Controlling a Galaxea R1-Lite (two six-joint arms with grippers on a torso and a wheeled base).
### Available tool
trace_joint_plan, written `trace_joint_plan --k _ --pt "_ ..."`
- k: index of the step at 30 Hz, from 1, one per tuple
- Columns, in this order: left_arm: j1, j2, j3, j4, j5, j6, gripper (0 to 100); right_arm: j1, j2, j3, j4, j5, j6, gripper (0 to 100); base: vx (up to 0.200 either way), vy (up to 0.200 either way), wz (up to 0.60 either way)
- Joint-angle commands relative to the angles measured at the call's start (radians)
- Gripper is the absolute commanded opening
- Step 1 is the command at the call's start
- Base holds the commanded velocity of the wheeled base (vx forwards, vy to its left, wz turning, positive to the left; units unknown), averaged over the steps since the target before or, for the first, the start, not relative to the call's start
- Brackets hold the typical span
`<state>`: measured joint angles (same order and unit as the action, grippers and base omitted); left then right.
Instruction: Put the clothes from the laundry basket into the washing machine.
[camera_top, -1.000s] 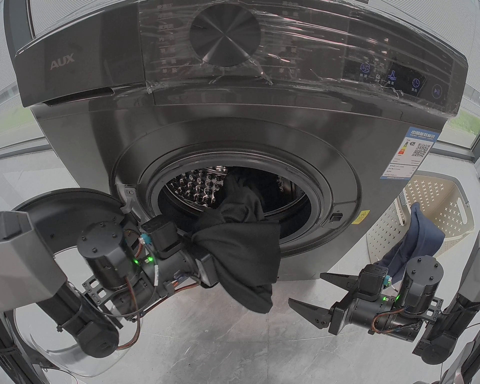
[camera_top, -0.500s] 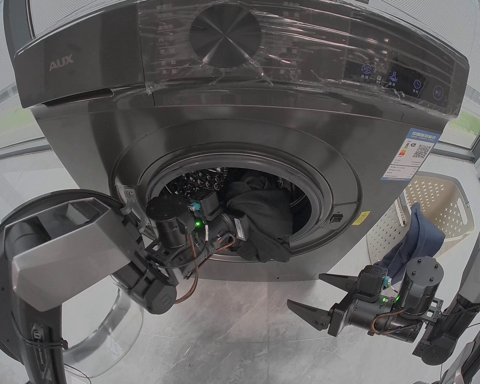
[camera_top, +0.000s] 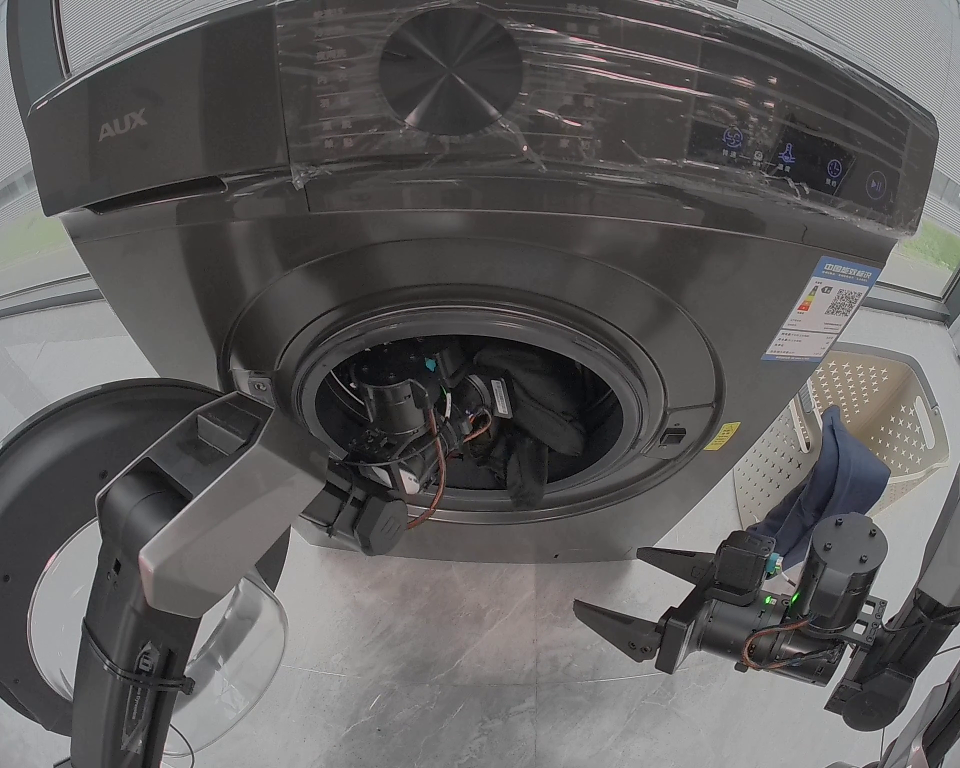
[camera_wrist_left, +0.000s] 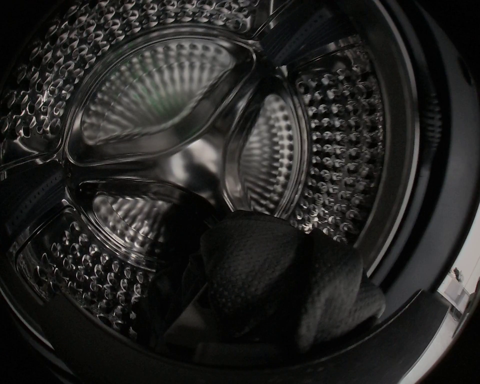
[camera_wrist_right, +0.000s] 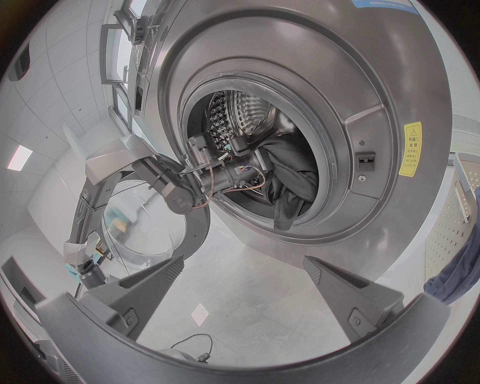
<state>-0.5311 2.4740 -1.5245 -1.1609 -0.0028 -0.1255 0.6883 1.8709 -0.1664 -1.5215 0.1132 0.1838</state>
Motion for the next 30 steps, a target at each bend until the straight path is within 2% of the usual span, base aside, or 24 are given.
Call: trace_joint_plan --k 1,6,7,10,11,13,14,15,22,27,28,30 --pt "0.043 0.097 -0.263 0.148 0.070 -0.005 0 0.000 0.007 0.001 0.000 0.000 0.000 100 0.000 0.000 0.00" --pt "0.048 0.097 -0.289 0.171 0.115 -0.013 0 0.000 -0.001 0.005 0.000 0.000 0.000 100 0.000 0.000 0.00" --pt "0.048 0.097 -0.289 0.171 0.118 -0.013 100 0.000 -0.001 0.005 0.000 0.000 0.000 100 0.000 0.000 0.00" --pt "0.049 0.089 -0.273 0.178 0.122 -0.022 100 0.000 0.002 0.004 0.000 0.000 0.000 100 0.000 0.000 0.00" --pt "0.045 0.086 -0.258 0.187 0.124 -0.032 100 0.000 0.004 0.004 0.000 0.000 0.000 100 0.000 0.000 0.00" --pt "0.037 0.062 -0.191 0.208 0.124 -0.055 100 0.002 0.008 0.001 0.000 0.000 0.000 100 0.000 0.000 0.00" --pt "0.037 0.059 -0.183 0.211 0.124 -0.057 100 0.002 0.010 0.001 0.000 0.000 0.000 100 0.000 0.000 0.00" --pt "0.029 0.013 -0.100 0.251 0.113 -0.066 100 0.004 0.010 -0.001 0.000 0.000 0.000 100 0.000 0.000 0.00" --pt "0.014 -0.024 0.015 0.336 0.069 -0.074 100 0.008 0.007 0.001 0.000 0.000 0.000 100 0.000 0.000 0.00" --pt "0.003 -0.012 0.000 0.391 0.047 -0.074 100 0.008 0.011 0.001 0.000 0.000 0.002 100 0.000 0.000 0.00" --pt "0.005 -0.006 -0.013 0.395 0.047 -0.072 0 0.008 0.011 0.001 0.000 0.000 0.002 100 0.000 0.000 0.00" --pt "0.005 0.013 -0.040 0.397 0.047 -0.074 0 0.010 0.011 0.004 0.000 0.000 0.002 100 0.000 0.000 0.00"
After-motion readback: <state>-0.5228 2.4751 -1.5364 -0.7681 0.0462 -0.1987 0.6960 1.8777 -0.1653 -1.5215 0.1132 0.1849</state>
